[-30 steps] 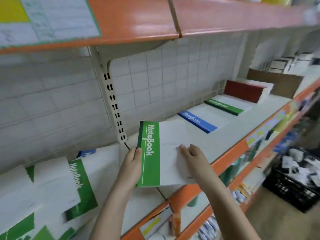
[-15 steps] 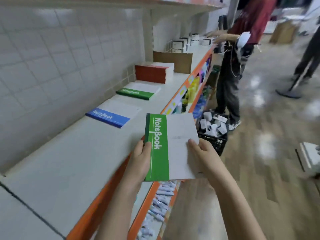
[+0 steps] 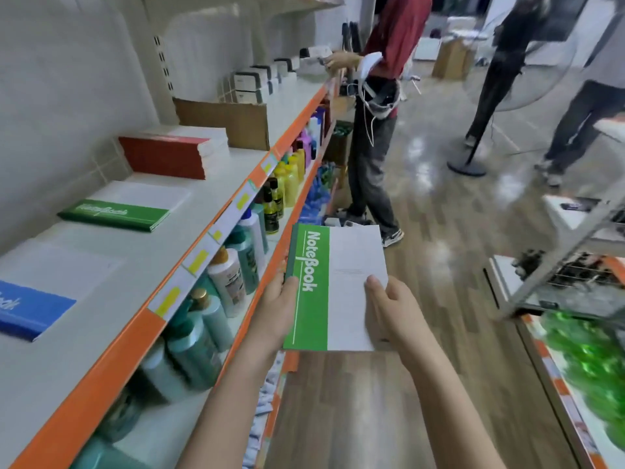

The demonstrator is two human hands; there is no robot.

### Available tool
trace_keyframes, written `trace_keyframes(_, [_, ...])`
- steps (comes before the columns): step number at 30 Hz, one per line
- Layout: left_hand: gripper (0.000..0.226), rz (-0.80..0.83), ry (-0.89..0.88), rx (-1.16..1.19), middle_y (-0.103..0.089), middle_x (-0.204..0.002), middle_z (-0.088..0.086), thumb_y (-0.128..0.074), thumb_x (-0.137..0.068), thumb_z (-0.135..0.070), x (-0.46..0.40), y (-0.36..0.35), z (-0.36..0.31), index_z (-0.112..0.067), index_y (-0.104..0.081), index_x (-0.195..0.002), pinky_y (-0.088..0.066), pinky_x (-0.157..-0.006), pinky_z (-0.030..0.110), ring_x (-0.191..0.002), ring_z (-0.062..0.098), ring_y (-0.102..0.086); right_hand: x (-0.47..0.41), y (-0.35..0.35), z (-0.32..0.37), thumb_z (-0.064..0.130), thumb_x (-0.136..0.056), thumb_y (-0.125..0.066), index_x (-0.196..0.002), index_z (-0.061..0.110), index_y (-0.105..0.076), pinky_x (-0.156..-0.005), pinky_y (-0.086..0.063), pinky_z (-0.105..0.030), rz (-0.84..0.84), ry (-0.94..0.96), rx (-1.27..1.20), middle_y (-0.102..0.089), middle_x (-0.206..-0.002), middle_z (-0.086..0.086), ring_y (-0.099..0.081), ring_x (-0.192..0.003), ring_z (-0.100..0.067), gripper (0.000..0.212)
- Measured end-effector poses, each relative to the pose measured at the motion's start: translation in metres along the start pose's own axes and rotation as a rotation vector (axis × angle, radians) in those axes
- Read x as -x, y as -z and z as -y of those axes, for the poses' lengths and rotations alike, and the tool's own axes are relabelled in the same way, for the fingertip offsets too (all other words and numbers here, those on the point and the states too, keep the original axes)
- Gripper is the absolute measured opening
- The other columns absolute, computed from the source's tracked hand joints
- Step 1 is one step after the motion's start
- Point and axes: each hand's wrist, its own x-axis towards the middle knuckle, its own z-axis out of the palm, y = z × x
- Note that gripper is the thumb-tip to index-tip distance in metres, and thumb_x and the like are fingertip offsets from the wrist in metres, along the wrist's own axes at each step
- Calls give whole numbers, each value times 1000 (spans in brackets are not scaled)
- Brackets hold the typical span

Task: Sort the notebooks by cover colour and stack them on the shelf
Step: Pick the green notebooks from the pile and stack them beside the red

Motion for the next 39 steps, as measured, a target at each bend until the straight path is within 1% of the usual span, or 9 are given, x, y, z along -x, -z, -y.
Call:
trace_keyframes(4, [26, 45, 39, 5, -70, -84, -5, -37, -99, -30, -31, -27, -3, -30, -62, -93, -51, -69, 30, -79, 14, -68, -35, 18, -5, 30, -98, -40, -97, 7, -60, -80, -47, -33, -1, -14, 7, -67, -100, -7, -62, -94, -22, 30])
trace_keyframes(11, [25, -9, 32, 20, -66, -73, -5, -38, -99, -25, -100, -41, -17, -26, -60, -86, -46, -57, 24, -66, 9, -65, -104, 18, 6, 28, -100, -39, -103, 13, -59, -79, -46, -31, 40, 3, -29, -67, -102, 0, -62, -96, -17, 25])
trace_keyframes(15, [24, -97, 41, 33, -65, -83, -2, -39, -99, -29, -144, -33, -28, -29, -57, -82, -50, -77, 38, -81, 17, -64, -159, 1, 28, 28, -100, -39, -111, 14, -59, -89, -48, -35, 115, 70, -20, -67, -107, 0, -62, -100, -18, 27])
trace_keyframes(19, [25, -214, 13, 77, -68, -77, -10, -39, -100, -28, -186, -12, -46, -26, -56, -82, -49, -75, 36, -77, 13, -64, -214, -26, 61, 34, -99, -38, -108, 6, -56, -94, -45, -45, 191, 121, 50, -64, -107, -10, -59, -102, -27, 35])
trace_keyframes(27, [22, -488, -54, 141, -69, -74, -3, -39, -99, -26, -211, 57, -69, -12, -56, -93, -48, -59, 22, -67, 12, -64, -269, -102, 119, 42, -96, -40, -84, 6, -49, -60, -35, -27, 397, 283, 36, -51, -78, -4, -48, -68, -12, 39])
trace_keyframes(30, [23, -620, -32, 144, -67, -72, -6, -40, -99, -26, -206, 80, -69, -20, -55, -81, -46, -71, 33, -73, 18, -62, -273, -134, 136, 36, -98, -42, -70, 15, -39, -44, -30, -16, 501, 367, 12, -44, -60, 5, -39, -48, -5, 34])
trace_keyframes(34, [27, -838, 22, 190, -61, -66, -15, -42, -99, -26, -194, 107, -66, -28, -47, -72, -47, -75, 35, -68, 8, -60, -272, -178, 153, 36, -98, -43, -70, 18, -43, -47, -31, -19, 688, 414, -14, -44, -63, 7, -41, -53, -5, 33])
trace_keyframes(37, [23, -976, 55, 191, -58, -96, -11, -41, -100, -29, -187, 121, -63, -28, -57, -116, -43, -76, 28, -78, 2, -53, -271, -207, 163, 37, -98, -41, -75, 22, -47, -51, -34, -21, 821, 459, 13, -50, -67, 9, -49, -61, -4, 29])
trace_keyframes(39, [45, -1050, 98, 169, -51, -120, -13, -39, -100, -31, -184, 129, -60, -21, -36, -144, -34, -83, 21, -97, 4, -50, -273, -226, 169, 34, -98, -42, -72, 24, -46, -47, -33, -16, 894, 477, 8, -48, -66, 12, -49, -57, 1, 28])
